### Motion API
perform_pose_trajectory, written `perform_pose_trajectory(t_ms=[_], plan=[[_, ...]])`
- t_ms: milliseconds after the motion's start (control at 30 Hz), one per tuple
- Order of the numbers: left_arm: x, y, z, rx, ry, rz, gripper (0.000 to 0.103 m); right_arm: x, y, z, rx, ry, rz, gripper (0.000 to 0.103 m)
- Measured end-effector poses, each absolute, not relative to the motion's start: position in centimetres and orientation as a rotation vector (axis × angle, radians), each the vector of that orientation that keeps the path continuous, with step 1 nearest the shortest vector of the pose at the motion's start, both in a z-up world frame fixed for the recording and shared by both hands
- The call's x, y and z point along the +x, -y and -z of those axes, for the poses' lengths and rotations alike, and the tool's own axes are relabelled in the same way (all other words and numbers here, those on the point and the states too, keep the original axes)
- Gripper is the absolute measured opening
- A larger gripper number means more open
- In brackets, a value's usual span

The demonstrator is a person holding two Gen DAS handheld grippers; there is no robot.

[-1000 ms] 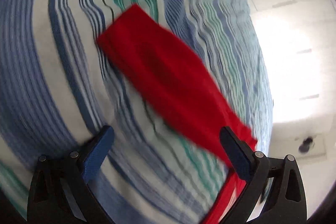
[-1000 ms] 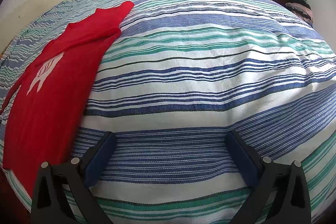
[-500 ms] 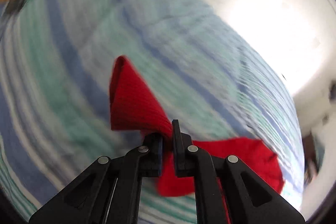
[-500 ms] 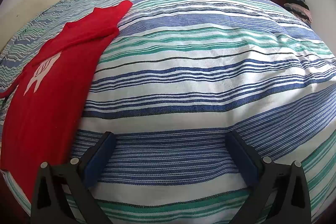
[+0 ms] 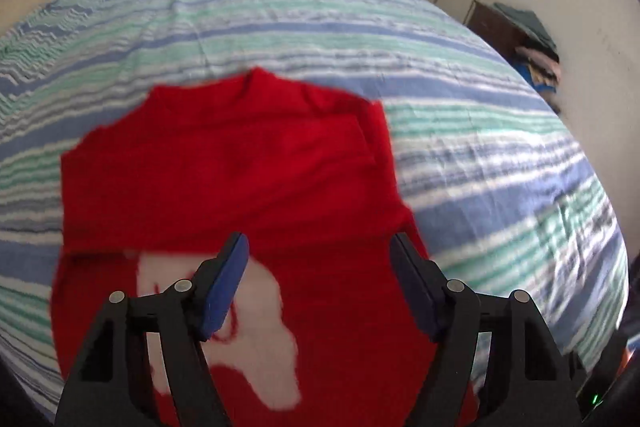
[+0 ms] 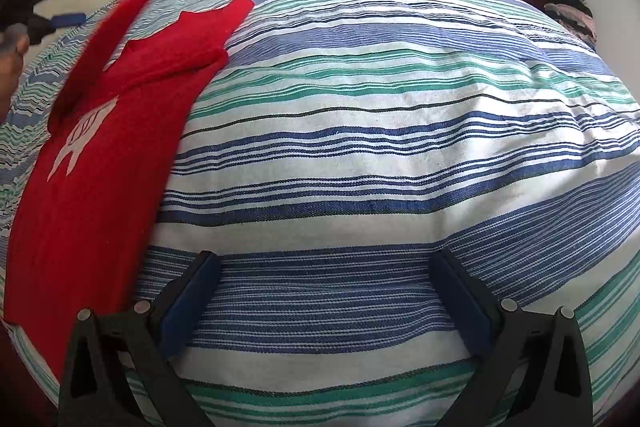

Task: Fold small clothes
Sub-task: 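Fold the held sleeve across the sweater body and open the left tool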

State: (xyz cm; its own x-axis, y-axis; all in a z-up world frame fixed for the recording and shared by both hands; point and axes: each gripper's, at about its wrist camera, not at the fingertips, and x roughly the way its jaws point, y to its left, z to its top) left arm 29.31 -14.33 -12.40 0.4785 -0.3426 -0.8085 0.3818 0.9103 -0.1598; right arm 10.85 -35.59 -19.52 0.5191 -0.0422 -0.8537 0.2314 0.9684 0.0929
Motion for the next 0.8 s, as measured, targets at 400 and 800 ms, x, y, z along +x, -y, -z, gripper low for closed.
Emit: perform_pose_trajectory(t_ms=[400,800], plan=[[32.4,-7.6,9.9,0.071,-0.976,0.200,0.071,11.0,35.5,19.5,0.201,-1.017,0.159,0.103],[37.1,-4.4,17.3,0.200,-1.054,0.072,0.005,11.2,35.4,19.7,0.192,-1.010,0.163,0.103]])
